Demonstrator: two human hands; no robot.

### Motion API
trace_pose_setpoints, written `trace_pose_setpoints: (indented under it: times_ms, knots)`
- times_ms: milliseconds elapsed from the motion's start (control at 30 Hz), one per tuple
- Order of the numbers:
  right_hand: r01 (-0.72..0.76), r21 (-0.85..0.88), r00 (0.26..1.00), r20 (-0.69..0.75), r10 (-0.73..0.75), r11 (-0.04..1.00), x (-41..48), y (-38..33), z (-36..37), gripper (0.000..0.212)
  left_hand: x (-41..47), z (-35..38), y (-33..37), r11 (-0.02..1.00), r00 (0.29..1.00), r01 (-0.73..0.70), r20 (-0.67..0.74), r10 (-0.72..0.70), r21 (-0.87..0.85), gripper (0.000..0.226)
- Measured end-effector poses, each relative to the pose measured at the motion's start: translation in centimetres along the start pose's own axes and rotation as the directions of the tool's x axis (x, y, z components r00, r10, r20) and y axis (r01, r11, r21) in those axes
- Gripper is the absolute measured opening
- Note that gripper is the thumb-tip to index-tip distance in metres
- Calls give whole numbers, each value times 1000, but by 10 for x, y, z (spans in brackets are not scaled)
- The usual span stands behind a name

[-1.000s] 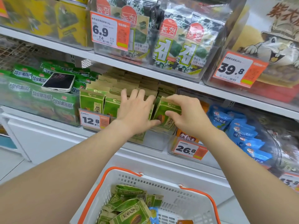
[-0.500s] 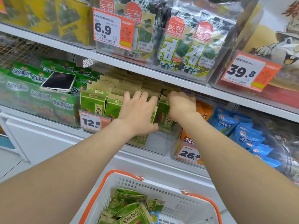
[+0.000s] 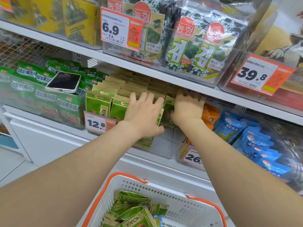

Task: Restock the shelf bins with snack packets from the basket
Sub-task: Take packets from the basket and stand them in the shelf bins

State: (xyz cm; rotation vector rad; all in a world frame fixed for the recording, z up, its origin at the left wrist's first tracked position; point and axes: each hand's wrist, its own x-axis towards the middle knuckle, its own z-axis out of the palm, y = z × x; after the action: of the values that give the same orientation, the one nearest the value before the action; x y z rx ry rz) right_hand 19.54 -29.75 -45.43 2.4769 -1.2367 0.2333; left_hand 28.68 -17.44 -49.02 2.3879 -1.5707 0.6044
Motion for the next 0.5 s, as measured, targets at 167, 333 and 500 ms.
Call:
trace_pose_setpoints:
  times_ms: [167,333,500]
  knots:
    - [-48,62,995,-85,53,997,-9,0,6,75,-3,-3,3,1000,1000,22,-3,-22,-12,81]
    - [-3,25,996,-93,5,1000,-10,0,3,60,-4,-8,4,999,999,32,28,-31,-41,85]
    - [50,-29,995,-84,-52,998,-10,-1,7,49,-8,-10,3,999,998,28,49,-27,-33,89]
